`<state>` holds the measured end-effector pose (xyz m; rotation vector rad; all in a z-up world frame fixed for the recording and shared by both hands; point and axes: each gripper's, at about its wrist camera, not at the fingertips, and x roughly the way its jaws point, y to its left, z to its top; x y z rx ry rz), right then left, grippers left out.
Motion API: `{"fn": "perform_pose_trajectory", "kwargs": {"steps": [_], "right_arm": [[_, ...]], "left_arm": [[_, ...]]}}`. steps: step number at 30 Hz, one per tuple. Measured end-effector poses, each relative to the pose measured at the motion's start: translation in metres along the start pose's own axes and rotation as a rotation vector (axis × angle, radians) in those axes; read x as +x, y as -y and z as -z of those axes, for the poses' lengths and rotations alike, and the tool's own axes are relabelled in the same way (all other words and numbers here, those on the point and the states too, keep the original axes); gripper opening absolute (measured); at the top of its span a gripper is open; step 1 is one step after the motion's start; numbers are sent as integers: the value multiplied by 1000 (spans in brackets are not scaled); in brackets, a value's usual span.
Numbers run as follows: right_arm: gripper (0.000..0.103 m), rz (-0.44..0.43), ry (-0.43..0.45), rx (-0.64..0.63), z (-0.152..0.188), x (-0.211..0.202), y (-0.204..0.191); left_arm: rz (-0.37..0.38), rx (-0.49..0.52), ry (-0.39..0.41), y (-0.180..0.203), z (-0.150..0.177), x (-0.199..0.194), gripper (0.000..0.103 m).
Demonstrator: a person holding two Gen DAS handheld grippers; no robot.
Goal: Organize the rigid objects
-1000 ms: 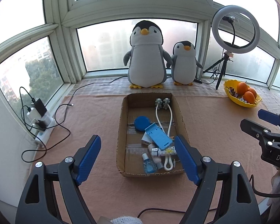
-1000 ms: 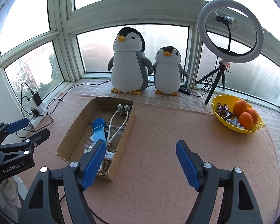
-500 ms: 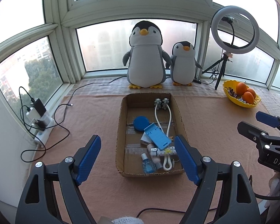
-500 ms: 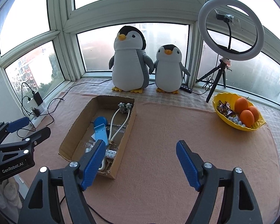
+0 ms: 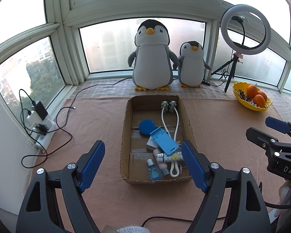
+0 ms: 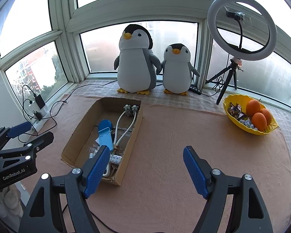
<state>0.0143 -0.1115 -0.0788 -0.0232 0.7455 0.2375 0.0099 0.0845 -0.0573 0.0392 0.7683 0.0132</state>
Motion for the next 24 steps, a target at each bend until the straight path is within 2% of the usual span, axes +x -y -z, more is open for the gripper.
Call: {"fn": "perform_pose_trajectory", "kwargs": {"steps": [24], "right_arm": [[75, 3, -11, -7, 1, 3, -4]], "left_arm": [[2, -6, -9, -1, 0, 3, 81]]}}
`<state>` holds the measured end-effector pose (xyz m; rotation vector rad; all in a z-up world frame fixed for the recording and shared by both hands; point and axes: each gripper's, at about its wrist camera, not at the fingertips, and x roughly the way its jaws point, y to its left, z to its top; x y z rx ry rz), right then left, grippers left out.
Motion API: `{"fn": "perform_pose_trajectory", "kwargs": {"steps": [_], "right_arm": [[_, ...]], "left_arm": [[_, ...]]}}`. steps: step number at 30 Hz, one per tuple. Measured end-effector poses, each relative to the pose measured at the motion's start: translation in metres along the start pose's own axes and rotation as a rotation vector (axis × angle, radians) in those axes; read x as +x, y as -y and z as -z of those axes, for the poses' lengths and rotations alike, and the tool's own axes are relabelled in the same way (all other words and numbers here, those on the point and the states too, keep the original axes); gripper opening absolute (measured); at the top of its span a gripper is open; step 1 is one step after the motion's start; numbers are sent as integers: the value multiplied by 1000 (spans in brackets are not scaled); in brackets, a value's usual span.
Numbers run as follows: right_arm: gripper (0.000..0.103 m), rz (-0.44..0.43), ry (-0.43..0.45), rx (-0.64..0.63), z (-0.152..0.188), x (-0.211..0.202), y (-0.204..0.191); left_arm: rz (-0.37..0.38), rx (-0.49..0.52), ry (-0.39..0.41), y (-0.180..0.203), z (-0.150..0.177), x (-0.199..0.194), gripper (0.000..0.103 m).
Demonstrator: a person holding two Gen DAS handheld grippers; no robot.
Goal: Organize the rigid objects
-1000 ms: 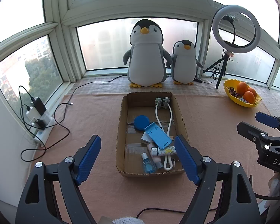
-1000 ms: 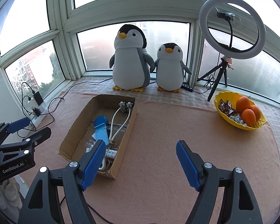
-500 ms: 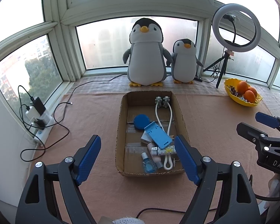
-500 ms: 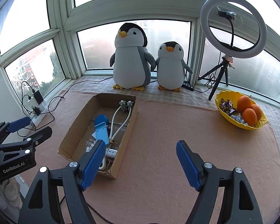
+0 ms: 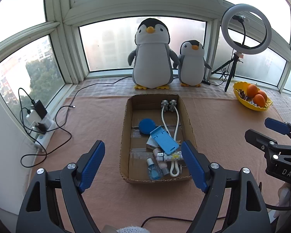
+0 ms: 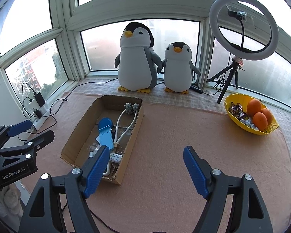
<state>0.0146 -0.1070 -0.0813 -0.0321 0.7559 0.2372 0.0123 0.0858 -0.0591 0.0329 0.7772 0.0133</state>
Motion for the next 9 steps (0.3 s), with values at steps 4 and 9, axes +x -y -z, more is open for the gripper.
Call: {"fn": "perform_pose_trajectory", "kwargs": {"steps": [4, 9], "right_arm": [[75, -1, -3, -5, 1, 0, -2], [75, -2, -6, -2, 1, 1, -2]], "left_arm": [[4, 3, 3, 1, 0, -1, 81], [7, 5, -5, 2, 0, 1, 81]]}}
